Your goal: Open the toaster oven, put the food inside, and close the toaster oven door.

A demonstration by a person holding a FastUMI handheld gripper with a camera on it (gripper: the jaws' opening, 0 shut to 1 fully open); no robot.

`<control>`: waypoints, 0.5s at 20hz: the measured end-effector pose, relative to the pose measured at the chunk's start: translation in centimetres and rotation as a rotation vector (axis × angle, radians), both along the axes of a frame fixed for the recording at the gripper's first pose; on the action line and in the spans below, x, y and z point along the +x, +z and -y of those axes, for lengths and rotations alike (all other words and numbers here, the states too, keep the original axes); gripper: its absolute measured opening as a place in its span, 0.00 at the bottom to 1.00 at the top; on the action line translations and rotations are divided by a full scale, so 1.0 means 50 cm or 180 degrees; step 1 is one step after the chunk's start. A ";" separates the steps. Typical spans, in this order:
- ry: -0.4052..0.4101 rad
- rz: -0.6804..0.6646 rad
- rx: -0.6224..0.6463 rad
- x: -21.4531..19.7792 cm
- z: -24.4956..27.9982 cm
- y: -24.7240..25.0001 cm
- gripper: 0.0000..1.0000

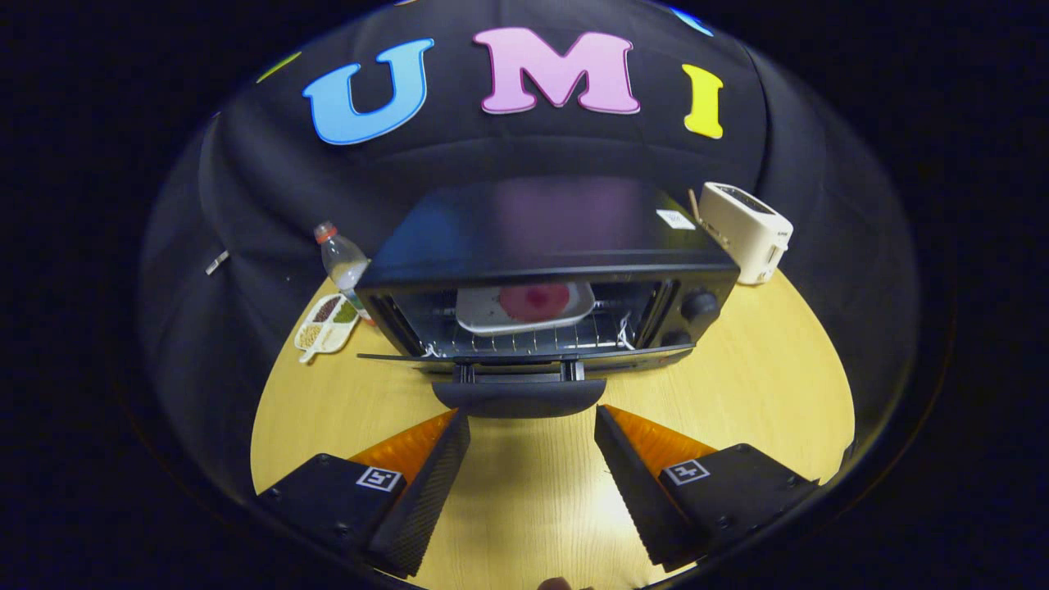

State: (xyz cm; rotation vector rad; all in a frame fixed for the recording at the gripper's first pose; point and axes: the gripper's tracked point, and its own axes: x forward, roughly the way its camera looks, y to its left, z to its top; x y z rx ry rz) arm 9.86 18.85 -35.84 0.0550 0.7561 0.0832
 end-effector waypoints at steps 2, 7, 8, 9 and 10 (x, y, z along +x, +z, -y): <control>0.0017 0.0238 0.0029 -0.011 0.009 0.068 0.99; 0.0050 0.0953 0.0018 -0.018 0.044 0.233 1.00; 0.0033 0.1076 0.0029 -0.024 0.061 0.268 0.99; 0.0001 0.1197 0.0024 -0.032 0.081 0.299 0.99; -0.0025 0.1325 0.0020 -0.036 0.100 0.336 0.99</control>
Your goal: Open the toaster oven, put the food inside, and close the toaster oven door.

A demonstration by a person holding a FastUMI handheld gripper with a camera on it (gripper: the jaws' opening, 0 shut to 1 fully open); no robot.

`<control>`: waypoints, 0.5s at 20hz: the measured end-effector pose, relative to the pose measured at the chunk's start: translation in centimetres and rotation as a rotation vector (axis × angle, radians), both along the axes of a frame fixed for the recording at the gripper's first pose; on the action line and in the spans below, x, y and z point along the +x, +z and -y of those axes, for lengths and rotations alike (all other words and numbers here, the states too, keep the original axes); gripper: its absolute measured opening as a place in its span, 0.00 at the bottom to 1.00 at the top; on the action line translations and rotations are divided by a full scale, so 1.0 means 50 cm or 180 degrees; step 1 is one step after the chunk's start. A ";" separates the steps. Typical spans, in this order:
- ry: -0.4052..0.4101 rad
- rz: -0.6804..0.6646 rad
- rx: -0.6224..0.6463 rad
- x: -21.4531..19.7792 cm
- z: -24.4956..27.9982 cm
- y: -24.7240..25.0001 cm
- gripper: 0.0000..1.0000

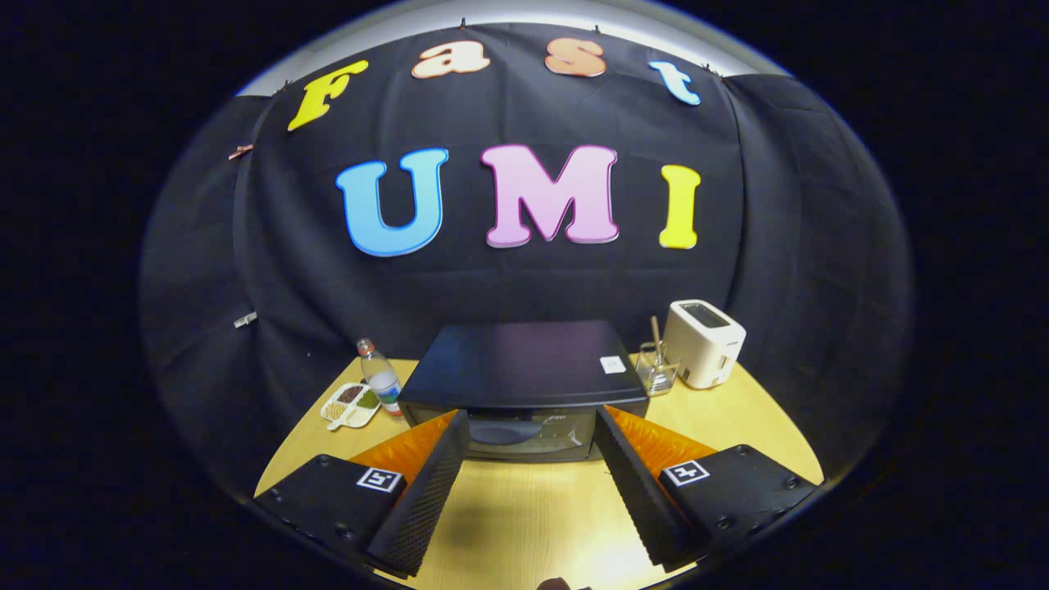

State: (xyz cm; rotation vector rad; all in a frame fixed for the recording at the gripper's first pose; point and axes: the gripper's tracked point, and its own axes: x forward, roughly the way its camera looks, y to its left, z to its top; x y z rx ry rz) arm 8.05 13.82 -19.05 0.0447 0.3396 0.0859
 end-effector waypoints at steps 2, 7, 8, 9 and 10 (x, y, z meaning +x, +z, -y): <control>-0.0036 0.0234 -0.0040 -0.013 0.035 0.064 0.99; -0.0032 0.0728 -0.0054 -0.067 0.104 0.227 0.99; -0.0050 0.0822 -0.0061 -0.079 0.119 0.255 0.99; -0.0053 0.0879 -0.0062 -0.096 0.131 0.282 0.99; -0.0048 0.0949 -0.0051 -0.113 0.139 0.309 0.99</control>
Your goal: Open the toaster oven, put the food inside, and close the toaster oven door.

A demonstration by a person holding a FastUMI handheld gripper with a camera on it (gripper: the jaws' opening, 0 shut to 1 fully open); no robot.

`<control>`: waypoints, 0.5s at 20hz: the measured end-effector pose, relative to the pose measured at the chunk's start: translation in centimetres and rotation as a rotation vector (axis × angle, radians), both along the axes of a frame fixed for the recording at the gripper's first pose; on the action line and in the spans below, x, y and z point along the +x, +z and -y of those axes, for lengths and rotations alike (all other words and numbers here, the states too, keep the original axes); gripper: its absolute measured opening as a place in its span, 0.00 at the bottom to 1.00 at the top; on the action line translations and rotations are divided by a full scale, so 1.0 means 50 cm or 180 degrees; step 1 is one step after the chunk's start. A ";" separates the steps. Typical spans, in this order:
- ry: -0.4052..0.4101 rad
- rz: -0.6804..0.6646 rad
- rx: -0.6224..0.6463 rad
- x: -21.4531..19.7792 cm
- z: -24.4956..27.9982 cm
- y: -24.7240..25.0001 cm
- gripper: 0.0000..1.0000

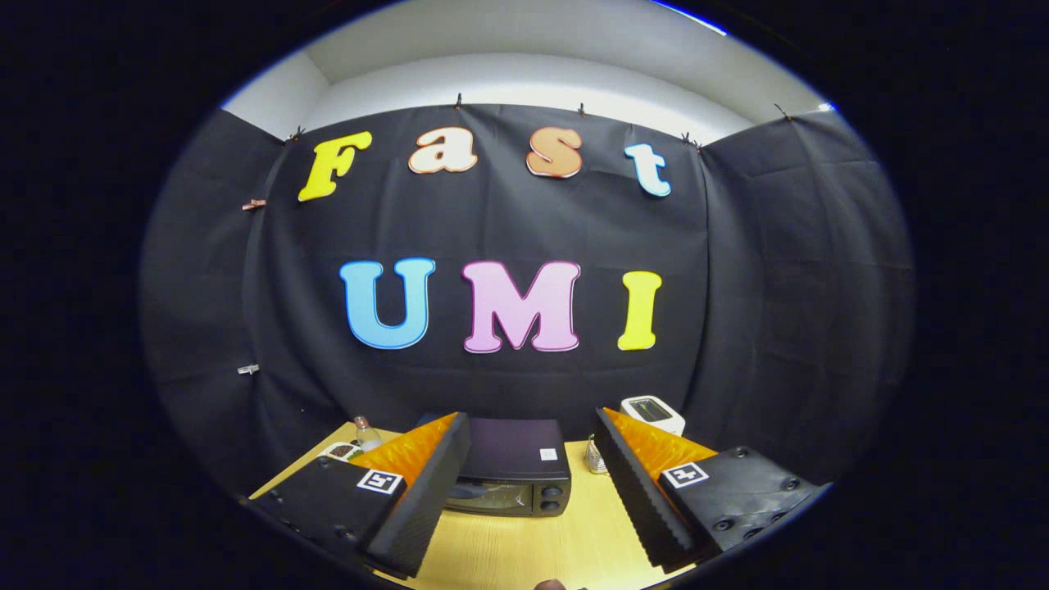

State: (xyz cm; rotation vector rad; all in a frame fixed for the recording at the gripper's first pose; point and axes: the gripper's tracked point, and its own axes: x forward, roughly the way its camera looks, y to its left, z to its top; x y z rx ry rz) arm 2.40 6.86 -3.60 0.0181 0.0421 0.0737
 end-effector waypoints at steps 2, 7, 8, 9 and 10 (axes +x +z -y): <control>0.0021 0.0133 0.0012 -0.028 0.013 0.048 0.99; 0.0020 0.0210 0.0038 -0.057 0.035 0.078 0.99; 0.0016 0.0194 0.0034 -0.061 0.038 0.074 0.99; 0.0003 0.0180 0.0035 -0.065 0.041 0.072 0.99; -0.0014 0.0170 0.0042 -0.066 0.046 0.069 0.99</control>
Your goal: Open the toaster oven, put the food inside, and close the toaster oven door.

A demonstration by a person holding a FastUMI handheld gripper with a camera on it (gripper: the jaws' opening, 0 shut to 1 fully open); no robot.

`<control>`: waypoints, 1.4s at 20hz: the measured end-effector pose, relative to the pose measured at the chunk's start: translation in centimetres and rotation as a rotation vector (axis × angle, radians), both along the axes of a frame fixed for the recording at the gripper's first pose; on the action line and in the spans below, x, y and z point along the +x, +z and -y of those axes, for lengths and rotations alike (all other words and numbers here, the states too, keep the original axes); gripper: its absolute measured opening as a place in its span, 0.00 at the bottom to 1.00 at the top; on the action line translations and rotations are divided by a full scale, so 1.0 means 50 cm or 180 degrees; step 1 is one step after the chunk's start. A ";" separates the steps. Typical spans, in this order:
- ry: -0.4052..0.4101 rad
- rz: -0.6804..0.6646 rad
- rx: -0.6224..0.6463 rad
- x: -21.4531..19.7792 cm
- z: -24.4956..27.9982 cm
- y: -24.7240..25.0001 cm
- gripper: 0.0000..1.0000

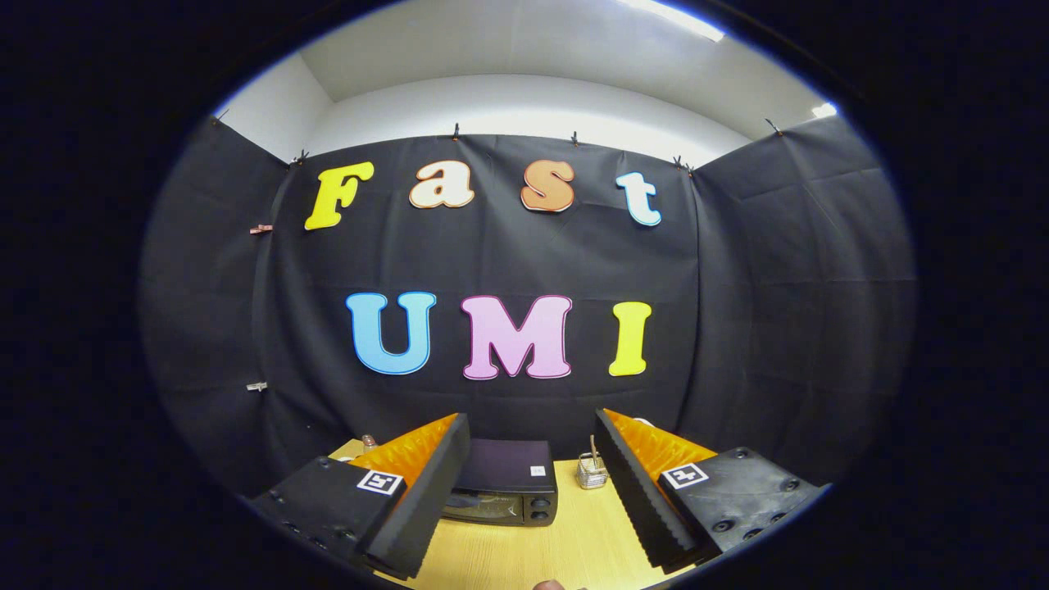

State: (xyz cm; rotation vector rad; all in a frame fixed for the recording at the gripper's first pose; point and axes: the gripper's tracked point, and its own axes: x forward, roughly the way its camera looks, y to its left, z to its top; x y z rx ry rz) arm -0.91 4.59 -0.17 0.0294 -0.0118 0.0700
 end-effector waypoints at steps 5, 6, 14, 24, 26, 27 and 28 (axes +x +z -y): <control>-0.0018 -0.0096 0.0009 -0.003 0.002 -0.020 0.99; -0.0014 -0.0108 0.0007 -0.004 0.002 -0.020 0.99; -0.0004 -0.0123 -0.0002 -0.013 -0.005 -0.023 0.99; -0.0052 -0.0149 0.0019 -0.008 0.003 -0.020 0.99; -0.0058 -0.0111 0.0004 -0.008 0.004 -0.013 0.99; -0.0069 -0.0093 -0.0013 -0.011 0.008 -0.008 0.99; -0.0082 -0.0086 -0.0027 -0.010 0.012 -0.007 0.99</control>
